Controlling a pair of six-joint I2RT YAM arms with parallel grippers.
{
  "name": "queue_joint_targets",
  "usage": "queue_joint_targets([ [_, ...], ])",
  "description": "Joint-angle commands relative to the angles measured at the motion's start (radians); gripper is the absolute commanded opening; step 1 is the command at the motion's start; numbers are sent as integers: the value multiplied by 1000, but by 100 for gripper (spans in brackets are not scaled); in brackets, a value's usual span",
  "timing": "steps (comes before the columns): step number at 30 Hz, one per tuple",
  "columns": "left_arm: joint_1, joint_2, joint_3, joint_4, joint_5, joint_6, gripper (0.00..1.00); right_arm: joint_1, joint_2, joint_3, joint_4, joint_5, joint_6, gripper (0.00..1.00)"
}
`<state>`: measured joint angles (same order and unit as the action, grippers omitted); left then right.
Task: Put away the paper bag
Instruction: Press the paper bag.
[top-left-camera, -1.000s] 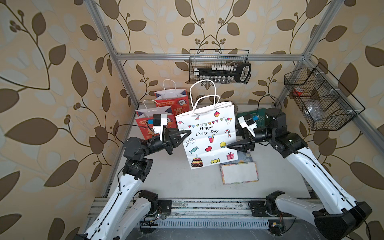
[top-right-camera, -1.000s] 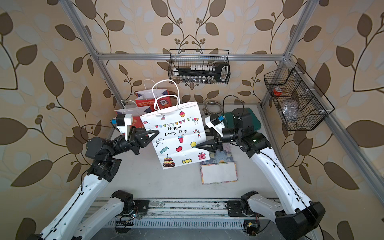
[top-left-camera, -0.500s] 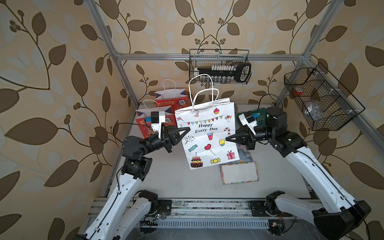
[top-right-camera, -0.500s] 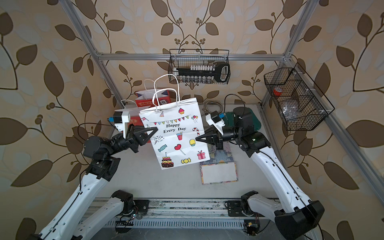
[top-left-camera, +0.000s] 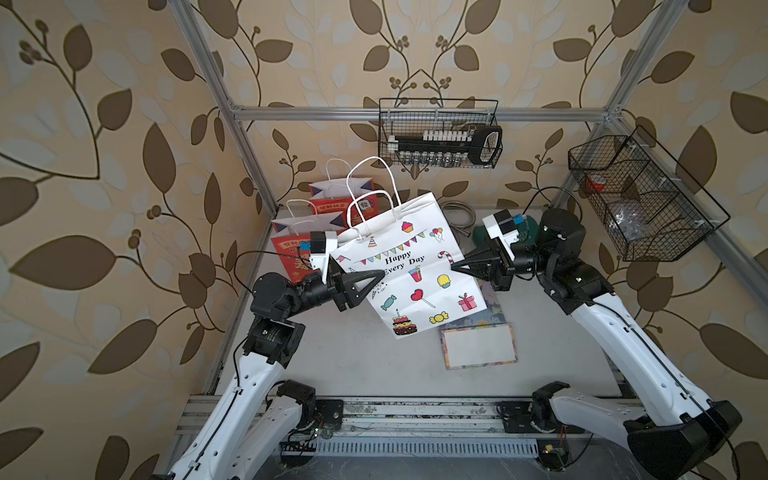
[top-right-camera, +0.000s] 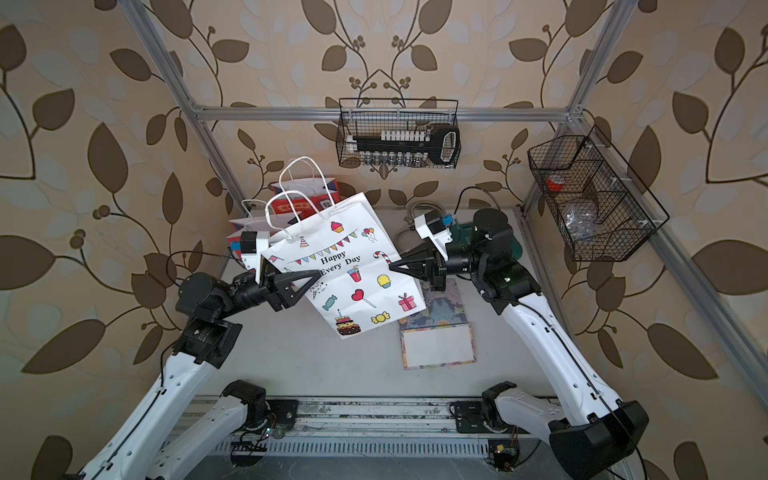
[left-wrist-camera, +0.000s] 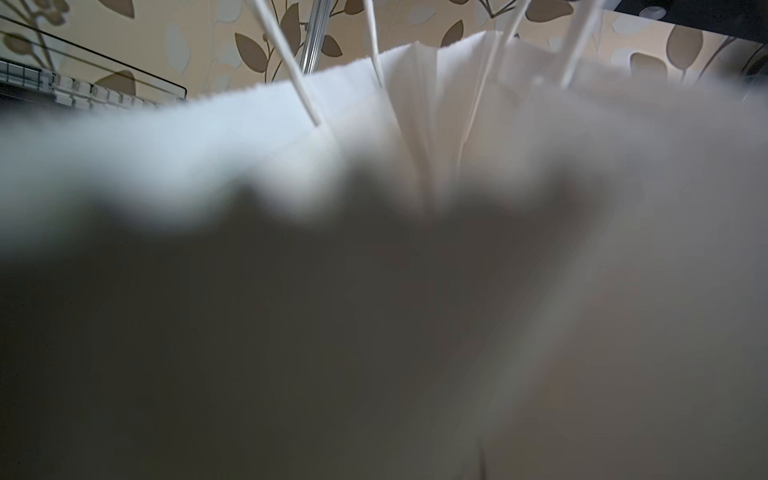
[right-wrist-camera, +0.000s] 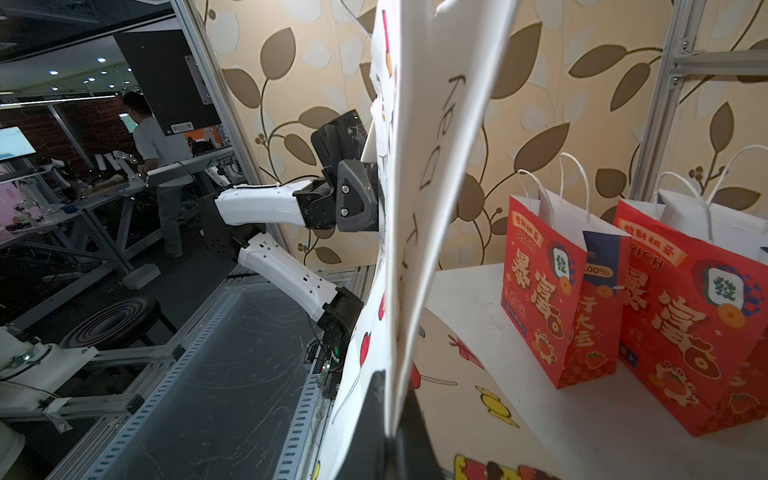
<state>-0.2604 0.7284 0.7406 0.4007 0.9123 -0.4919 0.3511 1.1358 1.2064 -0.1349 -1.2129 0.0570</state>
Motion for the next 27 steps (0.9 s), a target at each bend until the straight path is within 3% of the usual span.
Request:
queue_joint_targets([
  [1, 2, 4, 14, 58, 18, 19, 20, 5, 9, -10, 34, -15, 25, 0],
  [2, 2, 6, 18, 63, 6, 19, 5, 4, 9, -10, 21, -16, 15, 0],
  [3, 2, 6, 18, 73, -1, 18, 0, 4, 9, -9, 0, -12, -2, 0],
  [6, 3, 3, 31, 66, -18, 20, 0, 4, 4, 10, -69, 4, -59, 0],
  [7, 1, 4, 40, 52, -12, 22, 0, 1, 0, 21, -107, 23, -80, 11],
  [8, 1, 6, 52, 40, 4, 28, 0, -3, -4, 31, -150, 38, -116, 39],
  [10, 3, 12, 66, 18, 39, 38, 0, -5, -16, 44, -228, 70, -189, 69],
  [13, 1, 29, 90, -44, 103, 76, 0, -6, -19, 58, -260, 85, -218, 87],
  [18, -8, 52, 116, -144, 177, 151, 0, 10, 24, 110, -285, 54, -227, 90],
  [22, -8, 58, 149, -179, 162, 152, 0, -31, -21, 116, -418, 102, -409, 93],
  [27, -8, 61, 171, -255, 226, 188, 0, -74, -65, 95, -387, 136, -370, 98],
])
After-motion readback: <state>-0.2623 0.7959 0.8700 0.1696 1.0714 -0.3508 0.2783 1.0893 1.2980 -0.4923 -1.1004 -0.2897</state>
